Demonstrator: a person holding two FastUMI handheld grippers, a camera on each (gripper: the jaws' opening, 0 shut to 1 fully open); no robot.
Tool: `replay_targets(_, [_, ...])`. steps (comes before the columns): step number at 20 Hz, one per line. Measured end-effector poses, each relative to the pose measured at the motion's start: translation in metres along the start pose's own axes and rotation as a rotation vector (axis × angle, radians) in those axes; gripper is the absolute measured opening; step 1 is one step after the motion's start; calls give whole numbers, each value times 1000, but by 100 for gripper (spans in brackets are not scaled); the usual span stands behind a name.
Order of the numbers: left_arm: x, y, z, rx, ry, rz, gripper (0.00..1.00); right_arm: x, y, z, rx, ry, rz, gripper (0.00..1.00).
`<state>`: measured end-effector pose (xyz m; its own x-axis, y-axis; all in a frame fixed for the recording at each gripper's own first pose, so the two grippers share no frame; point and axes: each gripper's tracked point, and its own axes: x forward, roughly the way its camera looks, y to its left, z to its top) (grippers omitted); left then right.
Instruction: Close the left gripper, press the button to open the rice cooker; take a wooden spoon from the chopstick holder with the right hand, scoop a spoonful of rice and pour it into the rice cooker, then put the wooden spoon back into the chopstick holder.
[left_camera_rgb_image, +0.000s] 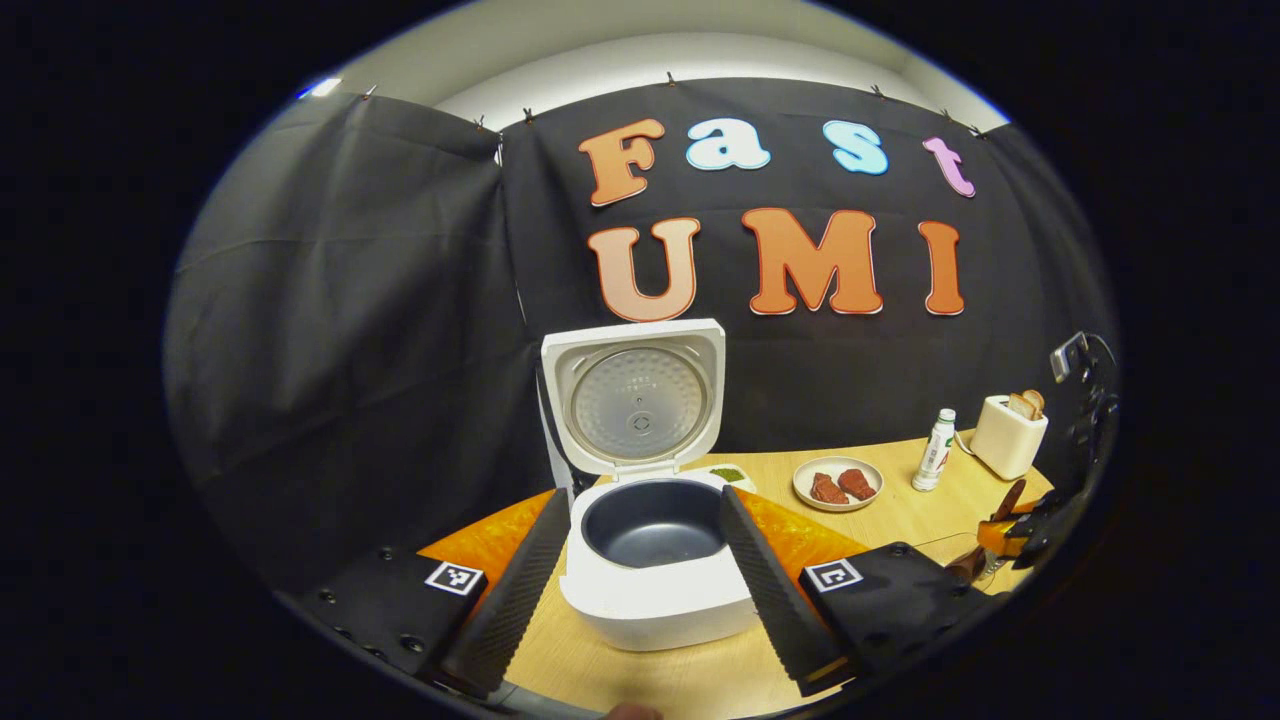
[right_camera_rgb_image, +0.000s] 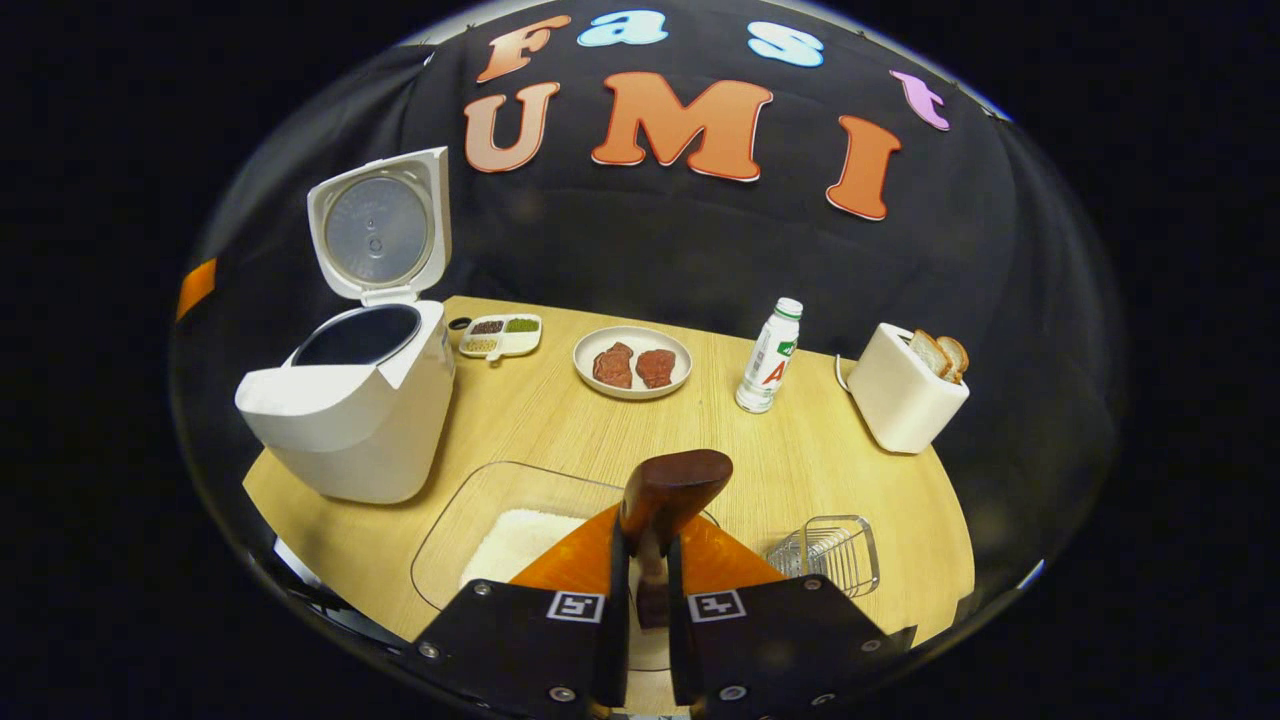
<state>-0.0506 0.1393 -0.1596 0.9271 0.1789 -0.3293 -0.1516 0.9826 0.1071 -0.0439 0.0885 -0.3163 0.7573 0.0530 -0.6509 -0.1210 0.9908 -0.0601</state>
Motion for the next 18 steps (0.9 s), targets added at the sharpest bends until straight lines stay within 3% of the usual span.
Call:
replay_targets(4, [-10,6,-2,23,6,33,100,5,-3,5,-21,-37,10,17])
replay_targets(5, [-13,7,-3,21,11,40,100,7,-1,6,-15,-49,20,12])
replay_targets(7, [-17,8,-7,11,26,47,100,10,-3,8,-16,-73,18,17])
replay_targets(15, [-20,10,-6,4,39,62,100,14,-17,4,37,-86,6,17])
replay_targets(18, [-20,9,-8,8,41,61,100,12,-15,1,2,-100,-7,17])
